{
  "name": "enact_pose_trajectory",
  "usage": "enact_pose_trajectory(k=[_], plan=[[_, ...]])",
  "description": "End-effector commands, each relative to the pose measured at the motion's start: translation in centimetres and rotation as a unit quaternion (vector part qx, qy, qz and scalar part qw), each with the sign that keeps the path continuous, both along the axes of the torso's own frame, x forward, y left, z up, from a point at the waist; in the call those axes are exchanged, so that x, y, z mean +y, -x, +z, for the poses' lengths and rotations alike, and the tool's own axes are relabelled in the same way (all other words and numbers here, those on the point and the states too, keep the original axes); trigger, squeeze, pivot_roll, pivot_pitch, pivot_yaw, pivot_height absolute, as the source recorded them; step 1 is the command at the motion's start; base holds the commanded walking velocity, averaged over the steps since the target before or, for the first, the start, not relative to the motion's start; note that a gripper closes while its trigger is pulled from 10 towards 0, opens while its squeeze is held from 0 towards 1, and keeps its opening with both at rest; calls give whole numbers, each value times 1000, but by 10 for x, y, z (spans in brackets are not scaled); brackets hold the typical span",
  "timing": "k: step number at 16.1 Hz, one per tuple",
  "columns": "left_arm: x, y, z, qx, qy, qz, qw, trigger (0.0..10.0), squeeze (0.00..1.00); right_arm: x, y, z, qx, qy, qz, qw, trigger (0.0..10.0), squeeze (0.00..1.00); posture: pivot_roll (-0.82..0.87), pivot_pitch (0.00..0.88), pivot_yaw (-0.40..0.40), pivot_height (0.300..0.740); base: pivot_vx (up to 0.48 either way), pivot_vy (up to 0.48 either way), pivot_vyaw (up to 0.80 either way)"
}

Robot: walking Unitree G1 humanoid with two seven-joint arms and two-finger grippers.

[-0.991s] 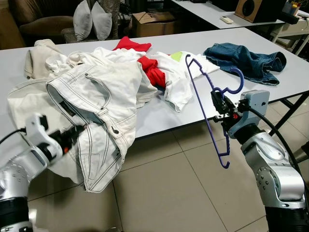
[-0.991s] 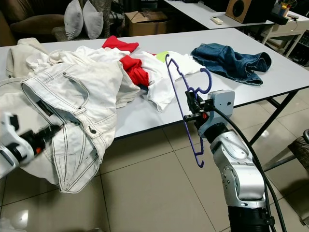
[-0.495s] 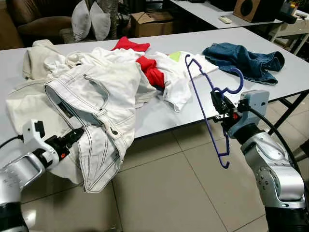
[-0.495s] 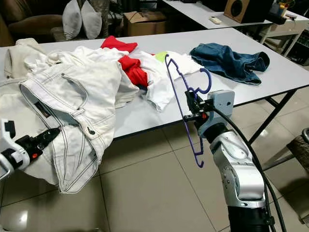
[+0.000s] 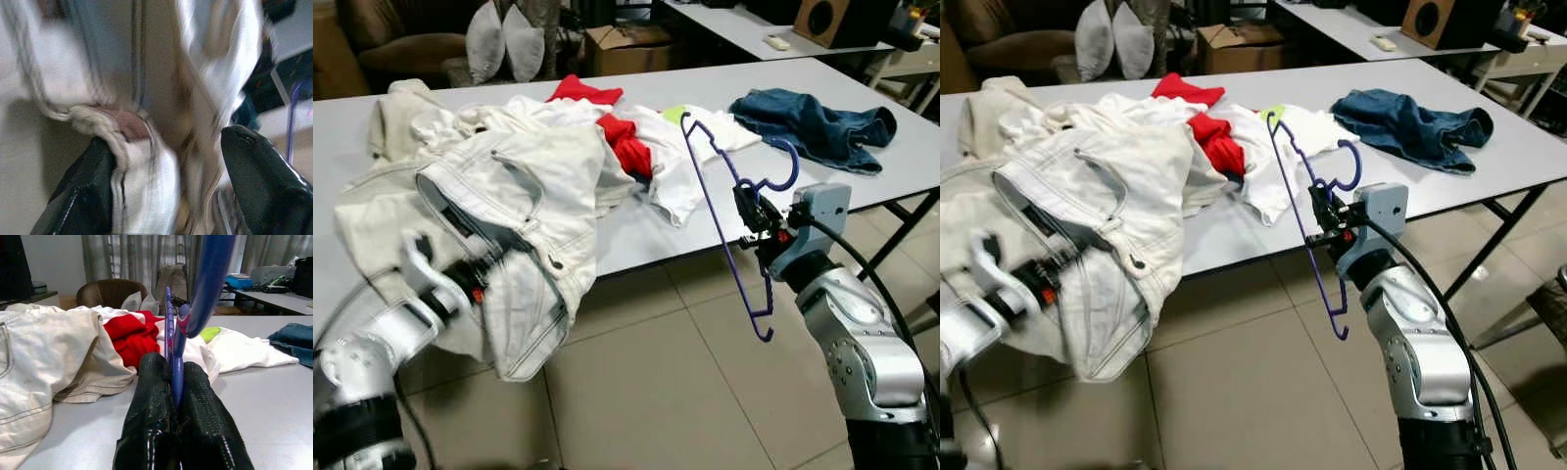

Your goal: Hang hanger

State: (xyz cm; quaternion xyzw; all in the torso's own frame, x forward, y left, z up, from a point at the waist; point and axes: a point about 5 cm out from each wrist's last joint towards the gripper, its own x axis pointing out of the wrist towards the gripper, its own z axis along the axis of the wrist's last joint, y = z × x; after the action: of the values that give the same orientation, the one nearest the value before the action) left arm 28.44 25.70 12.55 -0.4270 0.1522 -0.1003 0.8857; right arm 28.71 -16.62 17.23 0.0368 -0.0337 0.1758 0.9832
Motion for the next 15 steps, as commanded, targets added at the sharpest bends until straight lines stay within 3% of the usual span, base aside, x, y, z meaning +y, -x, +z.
enact_pose_trajectory(k=[1,5,9,11,12,13,14,15], plan=[[10,0,5,-13,2,25,1000,10000,0,-4,0,6,-12,4,-5,1000,10000,0,-144,0,-25,740,0,0,0],[31,8,18,-41,6,49,998,10000,0,-4,1,5,-11,4,-7,1000,10000,0,-137,0,-30,740,0,0,0],[29,12,-2,21,-29,38,999,10000,0,-1,-3,5,-10,2,-1,1000,10000,0,-127,0,-39,740,0,0,0],[28,10,-5,24,-24,46,998,10000,0,0,-3,6,-11,1,0,1000,10000,0,-128,0,-40,740,0,0,0],[27,8,-5,23,-17,46,999,9098,0,0,-3,6,-11,1,0,1000,10000,0,-128,0,-40,740,0,0,0],[26,6,-6,25,-15,44,999,2627,0,-1,-3,5,-10,2,0,1000,10000,0,-130,0,-38,740,0,0,0],[25,4,-7,26,-11,43,999,0,0,-1,-3,6,-11,2,-1,1000,10000,0,-130,0,-37,740,0,0,0],[24,2,-8,26,-6,42,999,0,0,-1,-3,6,-11,2,-2,1000,10000,0,-130,0,-37,740,0,0,0]])
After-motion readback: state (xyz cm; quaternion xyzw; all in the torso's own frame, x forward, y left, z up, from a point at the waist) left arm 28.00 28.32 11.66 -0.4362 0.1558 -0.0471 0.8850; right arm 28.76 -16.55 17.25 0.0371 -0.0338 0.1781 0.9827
